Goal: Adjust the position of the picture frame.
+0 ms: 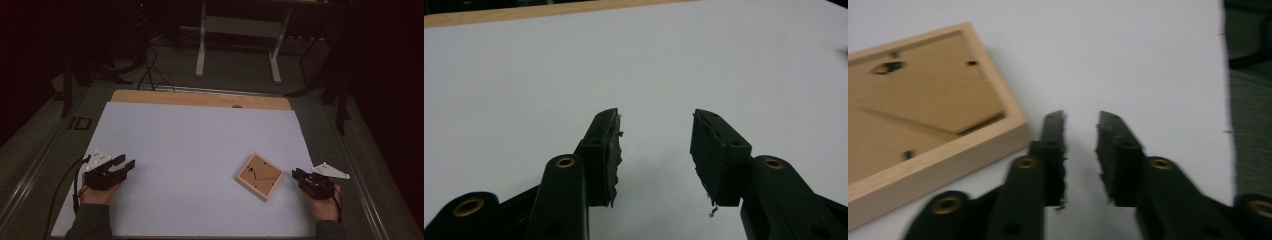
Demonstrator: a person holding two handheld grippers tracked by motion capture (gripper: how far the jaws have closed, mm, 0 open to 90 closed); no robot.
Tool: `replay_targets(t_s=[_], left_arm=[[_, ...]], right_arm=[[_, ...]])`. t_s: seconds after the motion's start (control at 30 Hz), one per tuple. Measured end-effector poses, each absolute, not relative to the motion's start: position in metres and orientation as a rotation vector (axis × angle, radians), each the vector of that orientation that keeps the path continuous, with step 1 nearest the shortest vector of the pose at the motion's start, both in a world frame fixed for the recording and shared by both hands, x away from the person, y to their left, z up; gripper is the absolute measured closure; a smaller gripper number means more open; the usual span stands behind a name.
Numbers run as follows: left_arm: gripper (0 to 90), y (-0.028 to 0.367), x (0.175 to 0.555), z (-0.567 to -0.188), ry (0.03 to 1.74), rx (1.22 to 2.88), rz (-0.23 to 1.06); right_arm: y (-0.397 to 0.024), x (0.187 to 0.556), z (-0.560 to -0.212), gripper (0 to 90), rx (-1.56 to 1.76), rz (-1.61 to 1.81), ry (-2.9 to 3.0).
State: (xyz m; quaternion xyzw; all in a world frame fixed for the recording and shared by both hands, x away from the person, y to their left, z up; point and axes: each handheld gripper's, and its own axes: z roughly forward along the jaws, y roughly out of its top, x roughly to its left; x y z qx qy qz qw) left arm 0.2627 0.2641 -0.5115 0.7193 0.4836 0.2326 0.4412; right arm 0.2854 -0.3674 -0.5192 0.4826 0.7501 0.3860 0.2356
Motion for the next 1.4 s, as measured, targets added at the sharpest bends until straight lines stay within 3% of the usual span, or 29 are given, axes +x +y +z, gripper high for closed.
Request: replay_targets(t_s=[0.13,1.4], left_arm=[[55.2,0.264,0.264,-0.511,1.198,1.783,0.578],[53.3,0.263,0.265,-0.512,1.205,1.790,0.583]], right_arm=[[-0.367,0.284,-0.519,89.6,1.297,1.104,2.097],[-0.340,0.271,-0.525,90.0,1.072,1.137,2.422]])
